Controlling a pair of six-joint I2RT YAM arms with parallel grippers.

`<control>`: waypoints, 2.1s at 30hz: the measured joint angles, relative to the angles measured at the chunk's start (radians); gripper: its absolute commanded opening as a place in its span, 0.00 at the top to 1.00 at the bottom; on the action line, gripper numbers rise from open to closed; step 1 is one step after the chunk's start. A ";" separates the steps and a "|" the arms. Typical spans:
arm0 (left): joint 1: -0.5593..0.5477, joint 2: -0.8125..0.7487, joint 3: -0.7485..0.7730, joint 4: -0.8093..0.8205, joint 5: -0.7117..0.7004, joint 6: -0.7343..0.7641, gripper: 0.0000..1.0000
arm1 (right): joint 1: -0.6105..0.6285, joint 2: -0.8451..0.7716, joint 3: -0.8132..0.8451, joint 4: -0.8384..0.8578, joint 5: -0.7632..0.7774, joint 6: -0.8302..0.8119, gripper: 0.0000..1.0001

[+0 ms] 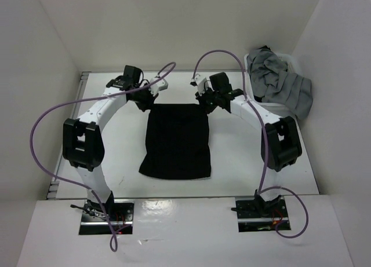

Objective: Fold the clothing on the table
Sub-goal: Flatten the skirt out

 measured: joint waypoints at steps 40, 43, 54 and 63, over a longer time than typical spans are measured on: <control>0.076 0.198 -0.053 -0.038 0.187 -0.264 0.00 | -0.092 -0.019 0.101 -0.056 0.125 0.182 0.18; 0.076 0.196 -0.083 -0.031 0.189 -0.267 0.00 | -0.063 -0.018 0.082 -0.106 0.106 0.164 0.18; 0.076 0.180 -0.130 -0.051 0.204 -0.284 0.00 | 0.025 0.175 0.119 -0.148 0.100 0.117 0.18; 0.076 0.139 -0.157 -0.097 0.204 -0.283 0.00 | 0.025 0.293 0.153 -0.154 0.100 0.098 0.17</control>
